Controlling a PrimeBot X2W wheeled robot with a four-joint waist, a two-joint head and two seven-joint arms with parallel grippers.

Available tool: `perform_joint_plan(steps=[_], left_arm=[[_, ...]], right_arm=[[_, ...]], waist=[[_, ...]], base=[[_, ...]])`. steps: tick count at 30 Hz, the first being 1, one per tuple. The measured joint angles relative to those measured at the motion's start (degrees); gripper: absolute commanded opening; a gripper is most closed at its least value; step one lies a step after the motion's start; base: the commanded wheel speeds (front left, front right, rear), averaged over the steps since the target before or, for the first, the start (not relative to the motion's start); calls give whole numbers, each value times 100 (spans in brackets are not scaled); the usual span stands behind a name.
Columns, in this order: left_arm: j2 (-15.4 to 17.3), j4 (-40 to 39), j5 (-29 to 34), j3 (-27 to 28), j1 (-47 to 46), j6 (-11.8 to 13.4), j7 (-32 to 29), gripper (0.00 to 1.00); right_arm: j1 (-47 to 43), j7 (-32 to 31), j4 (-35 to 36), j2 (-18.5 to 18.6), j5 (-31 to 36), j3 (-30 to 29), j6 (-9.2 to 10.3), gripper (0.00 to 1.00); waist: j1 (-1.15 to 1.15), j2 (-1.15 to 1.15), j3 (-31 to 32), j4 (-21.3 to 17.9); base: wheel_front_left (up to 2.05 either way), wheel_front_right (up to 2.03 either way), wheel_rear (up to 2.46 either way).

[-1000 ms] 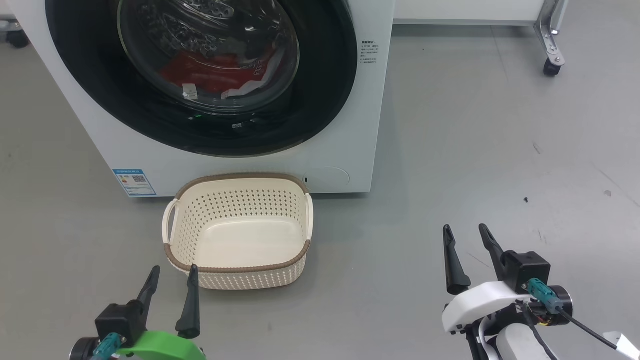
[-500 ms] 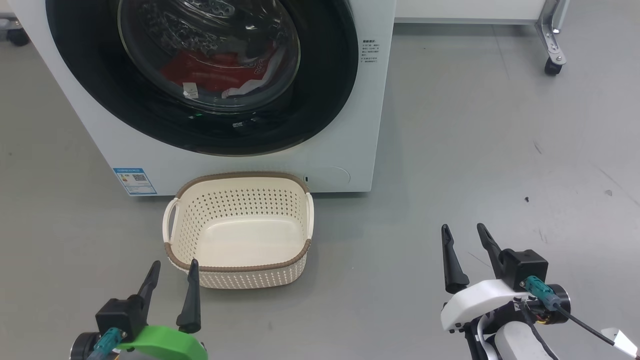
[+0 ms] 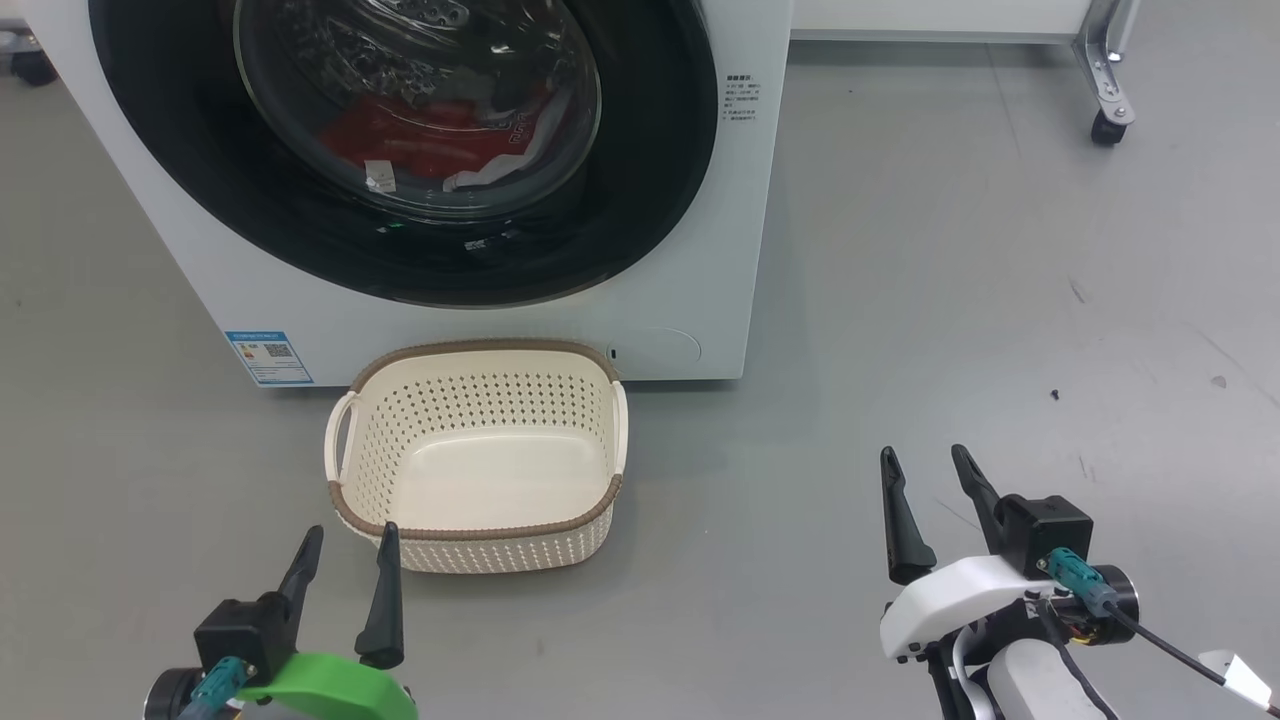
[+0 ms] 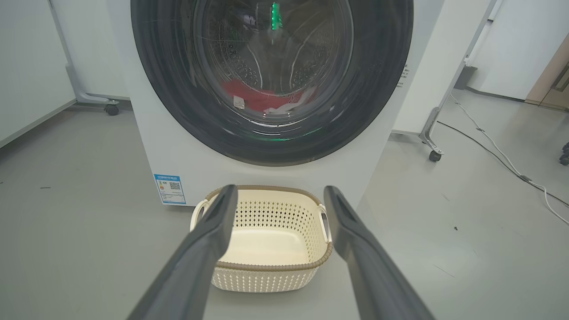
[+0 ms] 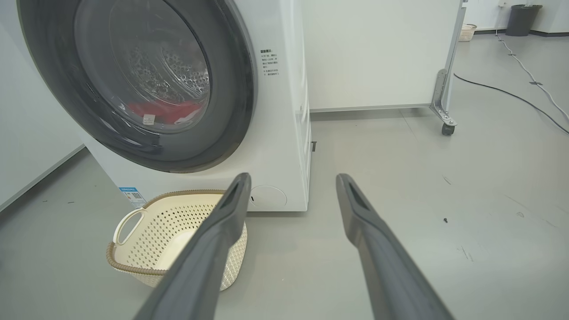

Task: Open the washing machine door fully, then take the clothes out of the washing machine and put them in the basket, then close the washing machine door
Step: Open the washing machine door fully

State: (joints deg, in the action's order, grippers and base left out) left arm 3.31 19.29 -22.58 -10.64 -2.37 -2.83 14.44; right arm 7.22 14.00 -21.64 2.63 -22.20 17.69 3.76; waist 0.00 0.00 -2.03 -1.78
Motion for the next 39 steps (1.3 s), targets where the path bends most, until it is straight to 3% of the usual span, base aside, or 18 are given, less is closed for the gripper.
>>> perform_joint_plan(steps=[7,8,9,10,16,24,30,39], left_arm=[[-8,-68,9,4,-60,-5,0,100],[-10,-78,9,8,-93,-5,0,100],[-11,-94,9,8,-121,-7,0,100],[-13,-110,13,3,-143,-8,0,100],[-20,-199,62,-33,-313,-58,-1,100],[-34,-535,97,-92,-710,-157,0,100],[-43,-672,99,-192,-917,-222,0,100],[-65,-743,92,-388,-1268,-305,1,100]], right_arm=[[121,0,85,1,-7,-2,45,100],[162,0,86,3,-4,20,44,78],[210,0,89,11,14,52,43,21],[264,0,97,29,29,82,43,0],[644,0,268,109,68,62,24,0],[1398,-20,517,126,-76,-137,-147,0],[1942,-283,708,103,-900,-598,-316,0],[2960,-888,964,101,-2165,-1415,-310,0]], waist=[[0,0,-177,22],[0,0,-217,26],[0,0,-259,31],[0,0,-305,36],[0,0,-578,74],[0,0,-1114,177],[0,0,-1545,290],[0,0,-2207,532]], base=[[0,0,0],[0,0,0],[0,0,0],[0,0,0],[0,0,0],[0,0,0],[0,0,0],[0,0,0]])
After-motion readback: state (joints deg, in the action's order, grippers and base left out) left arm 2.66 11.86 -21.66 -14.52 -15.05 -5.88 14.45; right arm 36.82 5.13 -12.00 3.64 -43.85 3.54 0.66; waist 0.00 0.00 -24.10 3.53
